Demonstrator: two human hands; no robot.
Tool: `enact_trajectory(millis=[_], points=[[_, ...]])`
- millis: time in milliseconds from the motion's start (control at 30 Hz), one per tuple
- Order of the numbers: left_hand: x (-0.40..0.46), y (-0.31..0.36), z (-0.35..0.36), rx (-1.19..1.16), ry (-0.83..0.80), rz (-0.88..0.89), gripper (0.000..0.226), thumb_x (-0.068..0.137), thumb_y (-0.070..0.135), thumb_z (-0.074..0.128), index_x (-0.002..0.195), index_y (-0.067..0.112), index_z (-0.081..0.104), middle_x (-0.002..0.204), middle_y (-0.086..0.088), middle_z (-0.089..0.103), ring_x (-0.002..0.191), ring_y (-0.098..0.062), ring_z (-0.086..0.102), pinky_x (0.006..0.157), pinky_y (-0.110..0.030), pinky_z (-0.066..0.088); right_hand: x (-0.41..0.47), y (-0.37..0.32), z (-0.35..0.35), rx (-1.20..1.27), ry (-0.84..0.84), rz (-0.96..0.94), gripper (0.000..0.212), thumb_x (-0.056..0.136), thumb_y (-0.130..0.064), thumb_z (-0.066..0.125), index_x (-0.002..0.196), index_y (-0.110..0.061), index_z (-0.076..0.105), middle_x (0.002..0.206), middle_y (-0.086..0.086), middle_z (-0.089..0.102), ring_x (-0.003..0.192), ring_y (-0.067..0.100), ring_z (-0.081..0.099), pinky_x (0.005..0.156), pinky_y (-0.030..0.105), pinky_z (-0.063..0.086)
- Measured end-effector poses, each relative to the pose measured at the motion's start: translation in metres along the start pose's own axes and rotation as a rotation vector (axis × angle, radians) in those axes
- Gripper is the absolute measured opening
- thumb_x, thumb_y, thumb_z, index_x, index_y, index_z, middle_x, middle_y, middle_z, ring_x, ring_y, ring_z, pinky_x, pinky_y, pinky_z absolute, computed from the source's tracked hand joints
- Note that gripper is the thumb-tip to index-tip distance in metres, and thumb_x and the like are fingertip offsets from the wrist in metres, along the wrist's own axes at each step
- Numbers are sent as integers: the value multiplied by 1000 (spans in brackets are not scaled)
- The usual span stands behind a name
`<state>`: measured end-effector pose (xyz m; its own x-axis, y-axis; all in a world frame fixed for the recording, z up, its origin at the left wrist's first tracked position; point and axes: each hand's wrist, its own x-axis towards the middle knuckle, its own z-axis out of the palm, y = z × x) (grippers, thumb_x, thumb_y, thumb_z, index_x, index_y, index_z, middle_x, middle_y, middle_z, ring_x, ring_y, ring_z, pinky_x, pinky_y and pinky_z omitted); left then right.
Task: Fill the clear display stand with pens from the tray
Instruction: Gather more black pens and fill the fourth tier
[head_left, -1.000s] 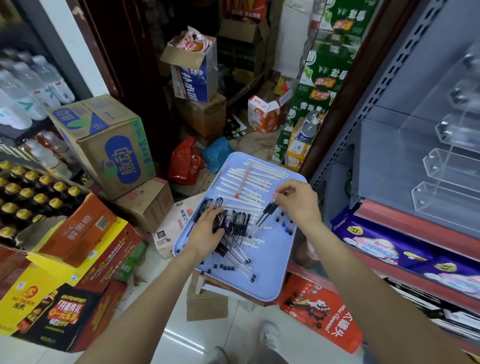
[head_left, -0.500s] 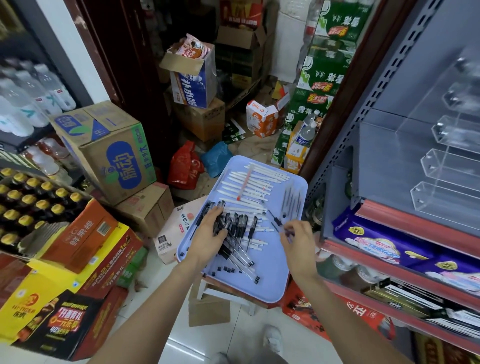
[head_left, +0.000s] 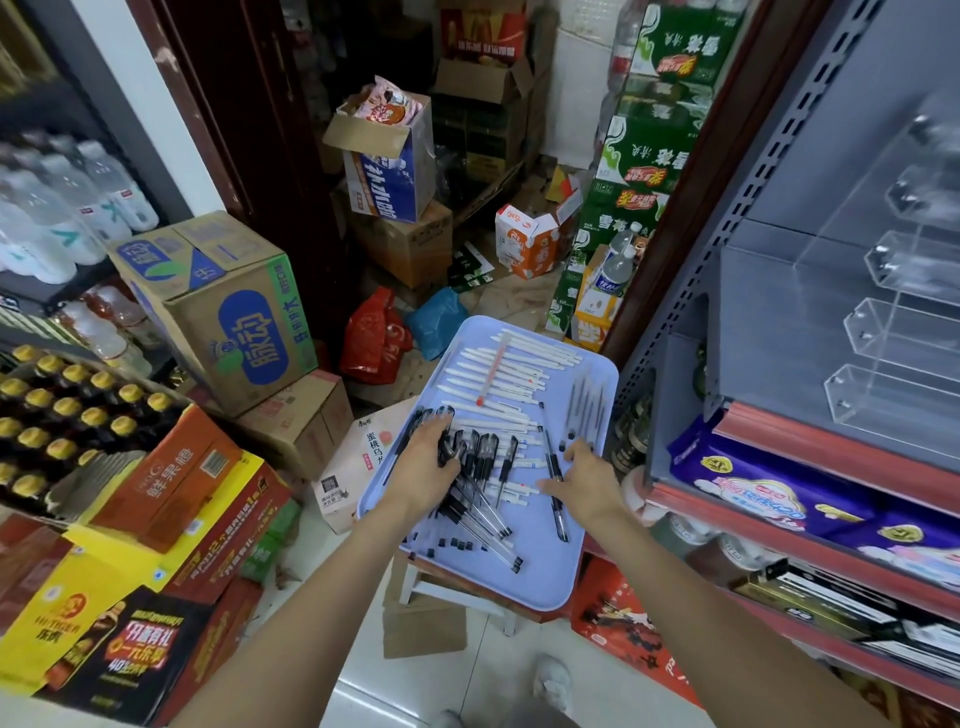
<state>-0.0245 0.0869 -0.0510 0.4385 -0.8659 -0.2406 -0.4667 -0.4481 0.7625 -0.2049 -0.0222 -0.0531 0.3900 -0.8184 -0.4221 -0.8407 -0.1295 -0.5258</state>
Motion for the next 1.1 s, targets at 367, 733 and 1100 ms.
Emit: enact_trajectory(millis=[367,733,1100], points=[[5,1,1,137,-83,-26,66,90,10,57,146,22,25,157,-1,9,142,-23,22,107,-36,36,9,-15,-1,-218,-95,86,39,92,-12,50,61,-13,27,59,3,32,48,16,30,45,25,23],[-1,55,-22,-219,72,132,44,96,18,50,138,15,39,143,-2,43,131,-20,42,103,-31,38,-23,-25,-53,274,-4,-187,13,90,-22,60,81,-15,53,82,4,67,78,20,60,74,35,45],[4,217,-24,-734,116,359,26,85,3,64,104,11,50,68,-2,66,66,-14,68,71,-28,57,-69,-23,-184,530,295,-401,6,88,-10,61,91,-8,67,68,8,61,47,-3,47,50,6,35]])
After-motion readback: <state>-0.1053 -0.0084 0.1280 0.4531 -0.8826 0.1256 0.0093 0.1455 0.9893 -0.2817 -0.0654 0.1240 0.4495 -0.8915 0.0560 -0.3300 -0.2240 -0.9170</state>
